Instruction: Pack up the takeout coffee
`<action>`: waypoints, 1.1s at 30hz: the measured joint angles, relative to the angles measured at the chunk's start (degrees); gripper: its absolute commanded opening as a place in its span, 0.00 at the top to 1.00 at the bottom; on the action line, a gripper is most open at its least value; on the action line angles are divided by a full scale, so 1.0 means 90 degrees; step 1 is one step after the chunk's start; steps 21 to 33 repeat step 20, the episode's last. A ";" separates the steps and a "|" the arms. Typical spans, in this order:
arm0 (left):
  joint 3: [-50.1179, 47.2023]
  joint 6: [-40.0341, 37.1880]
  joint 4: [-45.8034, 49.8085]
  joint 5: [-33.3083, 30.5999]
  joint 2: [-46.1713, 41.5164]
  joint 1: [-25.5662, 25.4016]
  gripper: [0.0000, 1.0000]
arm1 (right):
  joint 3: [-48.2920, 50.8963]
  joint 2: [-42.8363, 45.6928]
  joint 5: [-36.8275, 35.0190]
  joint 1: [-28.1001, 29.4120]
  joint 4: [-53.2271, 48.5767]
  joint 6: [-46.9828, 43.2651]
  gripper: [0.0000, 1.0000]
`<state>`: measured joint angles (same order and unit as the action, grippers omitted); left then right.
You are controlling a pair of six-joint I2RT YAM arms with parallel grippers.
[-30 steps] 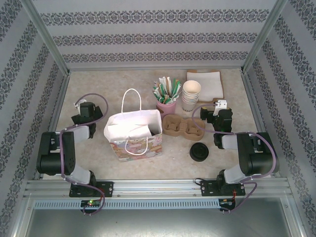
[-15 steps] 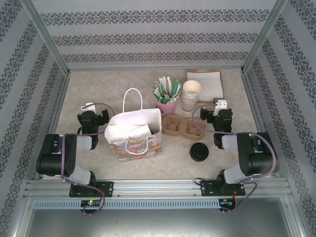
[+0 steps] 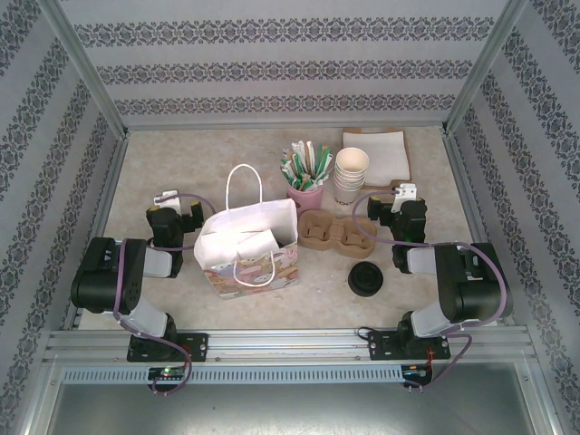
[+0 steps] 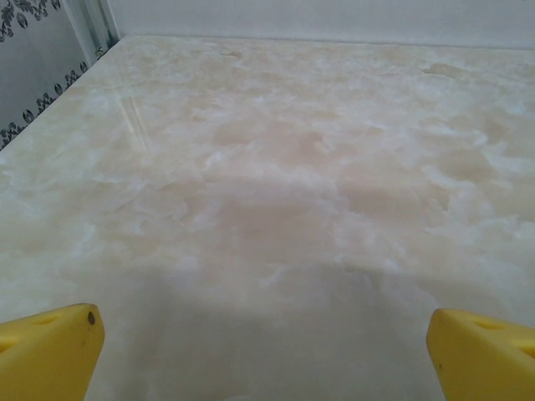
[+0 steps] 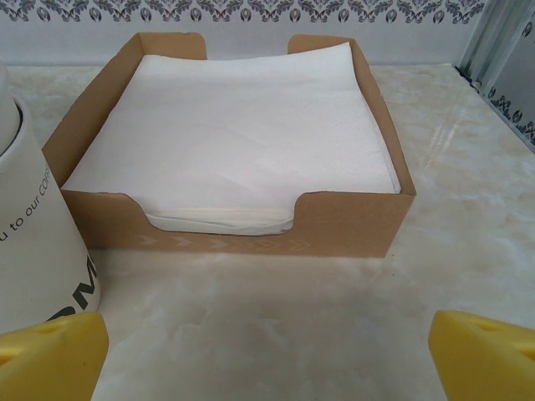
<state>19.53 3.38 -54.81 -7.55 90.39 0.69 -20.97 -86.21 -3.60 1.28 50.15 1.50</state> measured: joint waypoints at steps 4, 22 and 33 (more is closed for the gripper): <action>0.0000 -0.0051 -0.0012 0.0063 0.0000 0.0000 0.00 | 0.0000 0.0000 0.0000 0.0000 0.0000 0.0000 0.02; 0.0097 -0.0170 0.0000 0.0226 0.0000 0.0000 0.00 | -0.0005 -0.0010 0.0061 -0.0046 -0.0022 0.0002 0.02; 0.0097 -0.0170 0.0000 0.0226 0.0000 0.0000 0.00 | -0.0005 -0.0010 0.0061 -0.0046 -0.0022 0.0002 0.02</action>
